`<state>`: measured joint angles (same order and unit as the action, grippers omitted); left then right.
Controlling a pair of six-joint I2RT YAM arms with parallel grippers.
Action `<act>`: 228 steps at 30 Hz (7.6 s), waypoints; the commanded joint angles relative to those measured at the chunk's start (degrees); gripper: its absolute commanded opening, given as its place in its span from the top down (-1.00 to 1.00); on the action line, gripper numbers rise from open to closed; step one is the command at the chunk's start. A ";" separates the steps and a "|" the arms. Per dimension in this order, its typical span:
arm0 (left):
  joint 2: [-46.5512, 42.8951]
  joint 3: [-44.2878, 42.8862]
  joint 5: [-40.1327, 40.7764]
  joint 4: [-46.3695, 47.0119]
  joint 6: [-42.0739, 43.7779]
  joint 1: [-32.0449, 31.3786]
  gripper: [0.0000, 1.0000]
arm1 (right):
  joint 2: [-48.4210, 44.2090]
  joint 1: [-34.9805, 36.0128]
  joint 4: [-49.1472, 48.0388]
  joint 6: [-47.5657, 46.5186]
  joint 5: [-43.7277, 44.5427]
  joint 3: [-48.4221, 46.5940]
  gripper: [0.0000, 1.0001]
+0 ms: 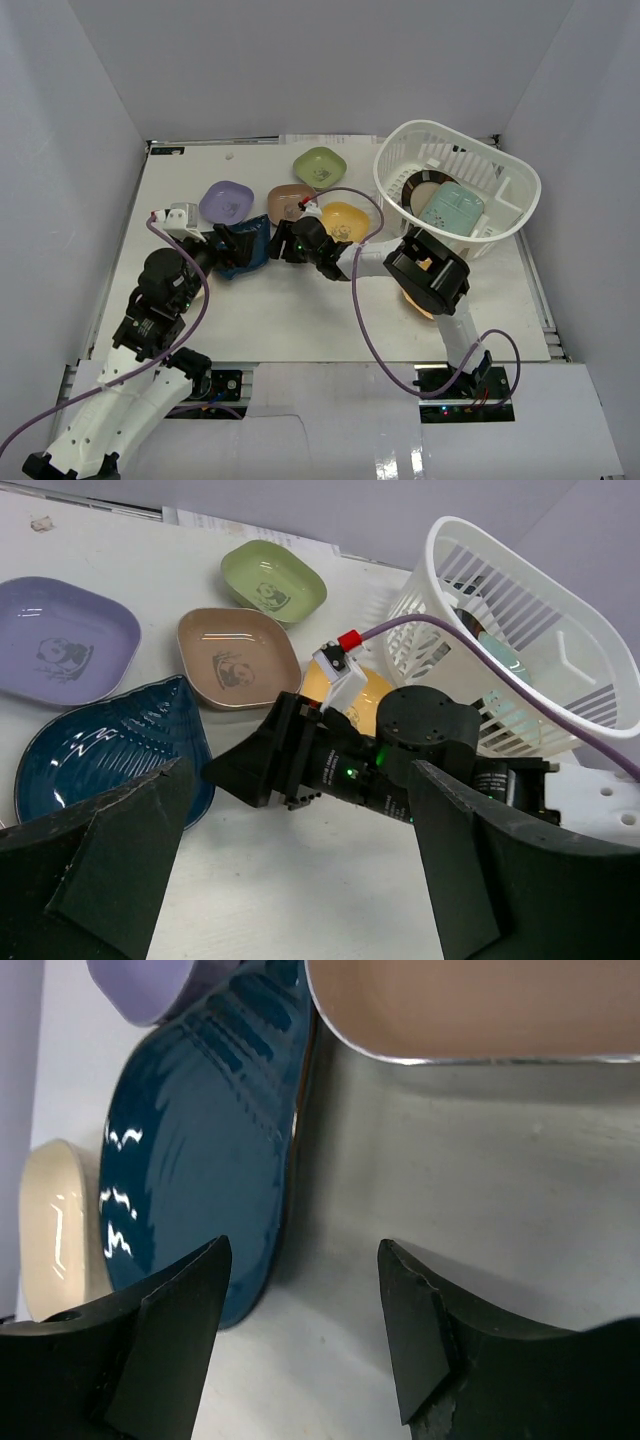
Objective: Place the plates into the plastic bin on the countertop
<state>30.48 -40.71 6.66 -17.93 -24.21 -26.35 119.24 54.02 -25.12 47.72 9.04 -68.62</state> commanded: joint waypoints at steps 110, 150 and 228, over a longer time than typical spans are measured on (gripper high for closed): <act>3.89 0.89 -8.50 -0.08 0.12 -1.42 -0.96 | -59.84 -12.80 49.57 -17.84 13.29 37.67 -0.52; 2.39 0.98 -9.64 -0.08 0.56 -1.69 -0.96 | -32.07 -36.87 42.09 -52.03 11.45 -11.98 0.85; 5.03 -0.77 -1.30 -3.25 0.12 0.33 -0.96 | -13.69 -7.09 39.28 -58.36 -16.25 -1.86 -0.24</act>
<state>36.67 -40.01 3.22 -20.25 -23.88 -26.35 104.62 46.39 13.74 -9.32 -7.29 -69.63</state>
